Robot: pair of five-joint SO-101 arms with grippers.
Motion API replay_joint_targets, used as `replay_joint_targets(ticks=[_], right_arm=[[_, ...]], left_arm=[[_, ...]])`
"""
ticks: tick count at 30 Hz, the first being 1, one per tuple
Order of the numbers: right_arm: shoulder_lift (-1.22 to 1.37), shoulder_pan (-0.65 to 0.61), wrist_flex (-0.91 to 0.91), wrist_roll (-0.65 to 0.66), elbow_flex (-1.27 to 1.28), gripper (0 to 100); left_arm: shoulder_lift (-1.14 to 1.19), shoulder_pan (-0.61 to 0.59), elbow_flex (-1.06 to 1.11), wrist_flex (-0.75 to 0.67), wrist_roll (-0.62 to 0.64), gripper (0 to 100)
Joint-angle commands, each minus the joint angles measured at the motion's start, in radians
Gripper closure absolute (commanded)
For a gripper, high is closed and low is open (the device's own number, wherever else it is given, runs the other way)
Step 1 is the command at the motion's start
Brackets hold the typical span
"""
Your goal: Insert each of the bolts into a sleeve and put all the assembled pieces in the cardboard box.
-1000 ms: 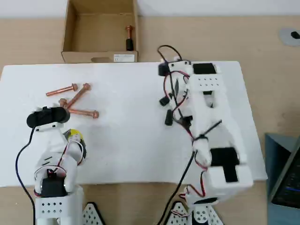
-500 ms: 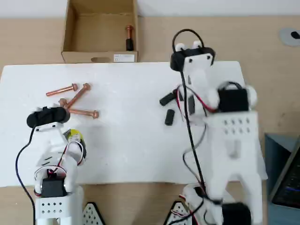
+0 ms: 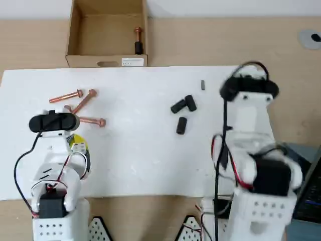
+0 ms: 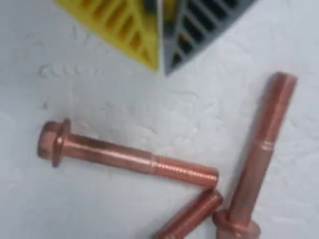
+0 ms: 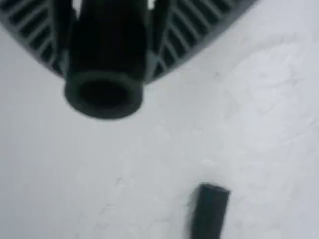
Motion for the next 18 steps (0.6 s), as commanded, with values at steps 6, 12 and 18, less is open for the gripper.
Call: replay_joint_targets(ticks=[6, 12, 18], right_arm=[[-0.206, 0.059, -0.133, 0.040, 0.174, 98.9], [-0.251, 0.059, -0.187, 0.035, 0.260, 98.9], [-0.251, 0.059, -0.227, 0.034, 0.298, 98.9]], left_arm=[[0.315, -0.009, -0.316, 0.026, -0.002, 99], [0.713, -0.071, -0.580, 0.025, -0.008, 99], [1.072, -0.164, -0.812, 0.029, -0.026, 99]])
